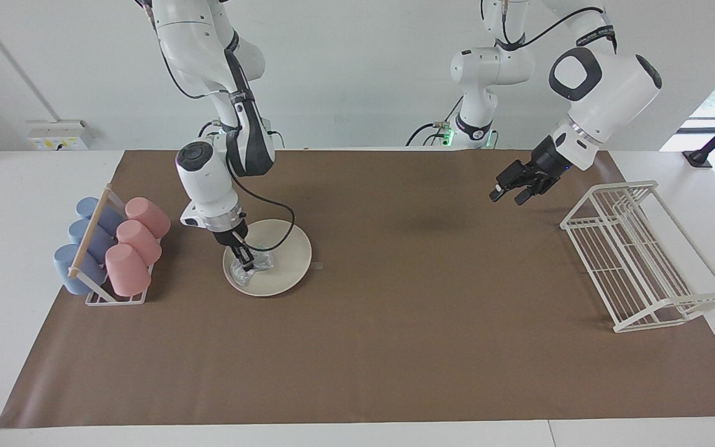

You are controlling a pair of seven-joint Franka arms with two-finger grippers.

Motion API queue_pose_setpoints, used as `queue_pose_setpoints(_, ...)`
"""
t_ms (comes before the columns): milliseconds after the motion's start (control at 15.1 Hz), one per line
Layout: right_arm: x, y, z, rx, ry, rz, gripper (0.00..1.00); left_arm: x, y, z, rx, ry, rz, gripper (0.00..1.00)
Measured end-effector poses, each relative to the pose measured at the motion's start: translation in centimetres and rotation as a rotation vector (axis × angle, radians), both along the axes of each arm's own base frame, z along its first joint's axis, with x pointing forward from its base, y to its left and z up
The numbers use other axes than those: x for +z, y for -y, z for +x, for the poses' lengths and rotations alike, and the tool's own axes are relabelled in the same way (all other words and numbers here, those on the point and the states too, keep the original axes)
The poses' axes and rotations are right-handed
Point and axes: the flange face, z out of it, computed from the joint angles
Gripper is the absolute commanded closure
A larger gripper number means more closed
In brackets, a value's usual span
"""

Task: Wipe plate with sponge
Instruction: 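Rub the scrubber over the plate surface with the right gripper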

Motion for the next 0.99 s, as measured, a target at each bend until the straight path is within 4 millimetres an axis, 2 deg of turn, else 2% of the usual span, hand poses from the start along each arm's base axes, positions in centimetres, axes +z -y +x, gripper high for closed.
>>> queue_pose_setpoints(265,0.0,-8.8,-3.0,-0.099,-0.028,0.037,1.0,0.0,0.0,0.0,0.002,-0.001,0.0,0.0)
queue_pose_setpoints(332,0.0,-10.1,-3.5,-0.108,-0.032,0.041,1.0,0.0,0.0,0.0,0.003,-0.001,0.0,0.0)
queue_pose_setpoints(398,0.0,-10.5,-3.7,-0.112,-0.033,0.042,1.0,0.0,0.0,0.0,0.004,-0.001,0.0,0.0)
queue_pose_setpoints(729,0.5,-9.6,-2.9,-0.132,-0.023,0.046,1.0,0.0,0.0,0.0,0.005,-0.002,0.0,0.0)
queue_pose_setpoints(862,1.9,-9.9,-2.2,-0.131,-0.011,0.054,1.0,0.0,0.0,0.0,0.005,-0.002,0.0,0.0)
queue_pose_setpoints(995,4.4,-10.5,-1.1,-0.126,-0.025,0.053,1.0,0.0,0.0,0.0,0.005,-0.001,0.0,0.0)
